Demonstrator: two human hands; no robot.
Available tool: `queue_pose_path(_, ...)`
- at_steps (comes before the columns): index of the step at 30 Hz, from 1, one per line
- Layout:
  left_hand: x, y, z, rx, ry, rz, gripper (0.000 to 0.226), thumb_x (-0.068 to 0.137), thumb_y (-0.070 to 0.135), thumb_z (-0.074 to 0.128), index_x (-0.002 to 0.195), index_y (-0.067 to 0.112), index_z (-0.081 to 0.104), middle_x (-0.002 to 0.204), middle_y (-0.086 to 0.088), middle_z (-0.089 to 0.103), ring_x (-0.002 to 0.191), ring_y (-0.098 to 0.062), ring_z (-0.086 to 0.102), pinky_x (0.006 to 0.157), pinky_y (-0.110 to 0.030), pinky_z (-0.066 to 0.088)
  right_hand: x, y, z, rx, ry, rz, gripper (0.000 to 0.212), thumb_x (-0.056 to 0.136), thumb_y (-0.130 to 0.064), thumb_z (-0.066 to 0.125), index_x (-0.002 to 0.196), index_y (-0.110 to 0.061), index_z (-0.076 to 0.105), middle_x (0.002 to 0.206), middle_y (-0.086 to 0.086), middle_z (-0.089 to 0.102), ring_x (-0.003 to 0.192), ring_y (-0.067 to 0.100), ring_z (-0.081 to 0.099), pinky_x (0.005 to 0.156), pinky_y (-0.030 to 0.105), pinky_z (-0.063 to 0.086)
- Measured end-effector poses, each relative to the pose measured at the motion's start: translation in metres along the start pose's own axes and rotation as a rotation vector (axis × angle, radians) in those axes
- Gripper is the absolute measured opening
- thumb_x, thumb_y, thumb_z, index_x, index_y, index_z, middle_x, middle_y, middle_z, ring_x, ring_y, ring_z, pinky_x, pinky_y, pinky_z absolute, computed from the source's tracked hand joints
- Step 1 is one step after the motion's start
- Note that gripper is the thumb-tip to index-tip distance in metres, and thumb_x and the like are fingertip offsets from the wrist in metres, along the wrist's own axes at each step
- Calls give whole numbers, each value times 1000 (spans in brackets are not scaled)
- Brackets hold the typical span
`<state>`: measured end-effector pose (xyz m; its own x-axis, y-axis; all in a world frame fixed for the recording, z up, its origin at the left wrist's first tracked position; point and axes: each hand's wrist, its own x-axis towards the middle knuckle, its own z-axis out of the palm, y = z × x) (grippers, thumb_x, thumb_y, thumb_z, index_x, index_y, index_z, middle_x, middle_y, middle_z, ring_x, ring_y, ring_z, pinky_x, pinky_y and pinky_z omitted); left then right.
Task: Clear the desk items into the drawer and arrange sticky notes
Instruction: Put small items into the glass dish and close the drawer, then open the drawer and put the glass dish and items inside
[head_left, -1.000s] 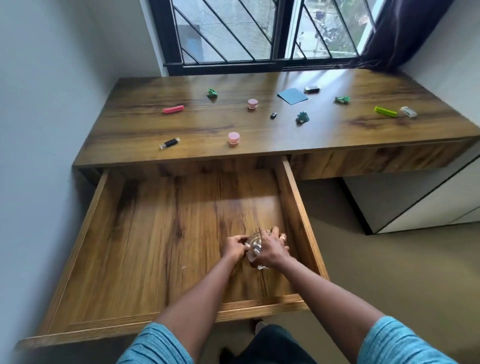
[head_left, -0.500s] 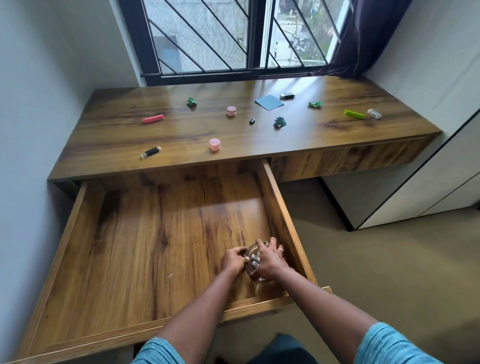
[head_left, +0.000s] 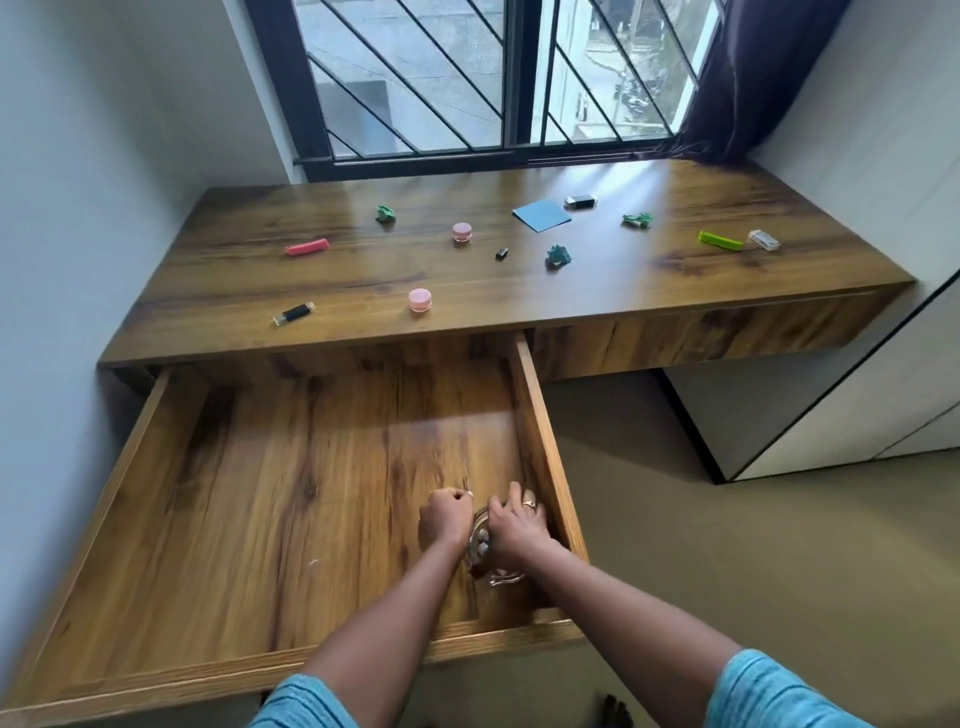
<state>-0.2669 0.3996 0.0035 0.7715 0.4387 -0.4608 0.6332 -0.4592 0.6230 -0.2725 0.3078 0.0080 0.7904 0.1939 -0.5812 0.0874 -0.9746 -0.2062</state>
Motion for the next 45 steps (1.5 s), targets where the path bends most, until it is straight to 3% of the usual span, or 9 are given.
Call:
queue_pose_path(3, -8, 29, 6, -9, 112, 42, 25, 94, 22, 51, 106, 15, 71, 104, -6, 71, 81, -19, 58, 68, -23, 38, 4, 8, -20, 72, 74, -117, 71, 89, -31, 59, 144, -4, 25, 152, 24, 10, 142, 40, 12, 115, 47, 19)
queue_pose_path(6, -15, 63, 16, -62, 185, 77, 26, 94, 23, 50, 105, 12, 70, 103, -9, 71, 87, -22, 62, 71, -24, 41, 7, 28, -47, 172, 233, -285, 39, 93, -13, 47, 131, -8, 45, 128, 16, 40, 122, 34, 41, 102, 40, 39)
queue_pose_path(8, -19, 88, 28, -80, 239, 92, 27, 94, 23, 49, 104, 10, 71, 103, -10, 71, 94, -25, 64, 74, -26, 44, 7, 51, -69, 221, 288, -359, 31, 91, -8, 46, 121, -5, 53, 118, 15, 45, 110, 34, 47, 94, 37, 42)
queue_pose_path(11, -20, 128, 48, -102, 298, 121, 28, 94, 25, 47, 102, 13, 72, 102, -10, 72, 95, -28, 64, 77, -26, 49, 11, 90, -101, 237, 367, -407, 24, 90, -11, 48, 109, -2, 60, 117, 18, 48, 107, 34, 50, 89, 34, 44)
queue_pose_path(14, -19, 168, 70, -82, 343, 181, 29, 95, 29, 46, 102, 15, 71, 102, -11, 72, 95, -30, 65, 80, -33, 54, 25, 131, -135, 262, 434, -386, 23, 93, -18, 47, 106, -4, 61, 122, 16, 48, 110, 33, 49, 88, 37, 46)
queue_pose_path(20, -9, 226, 94, 18, 340, 313, 31, 97, 29, 46, 113, 15, 67, 111, -11, 70, 99, -29, 65, 80, -32, 52, 66, 182, -195, 243, 467, -314, 28, 93, -19, 49, 116, -7, 61, 128, 14, 45, 118, 32, 44, 94, 38, 45)
queue_pose_path(27, 50, 306, 95, 158, 409, 405, 32, 97, 28, 45, 116, 11, 64, 115, -16, 67, 106, -32, 62, 84, -34, 49, 126, 197, -264, 245, 526, -320, 33, 92, -15, 49, 122, -7, 58, 131, 15, 46, 120, 34, 45, 95, 42, 44)
queue_pose_path(32, 103, 363, 91, 119, 465, 454, 31, 98, 26, 44, 120, 11, 61, 115, -10, 68, 102, -23, 64, 83, -31, 51, 173, 204, -323, 197, 595, -292, 34, 92, -13, 47, 125, -6, 56, 132, 14, 46, 121, 33, 44, 94, 41, 46)
queue_pose_path(45, 222, 468, 108, 183, 372, 473, 40, 91, 18, 48, 131, 14, 52, 131, -9, 55, 122, -25, 47, 101, -32, 38, 313, 228, -449, 151, 582, -252, 34, 90, -7, 46, 122, -6, 56, 132, 16, 42, 123, 37, 40, 99, 37, 39)
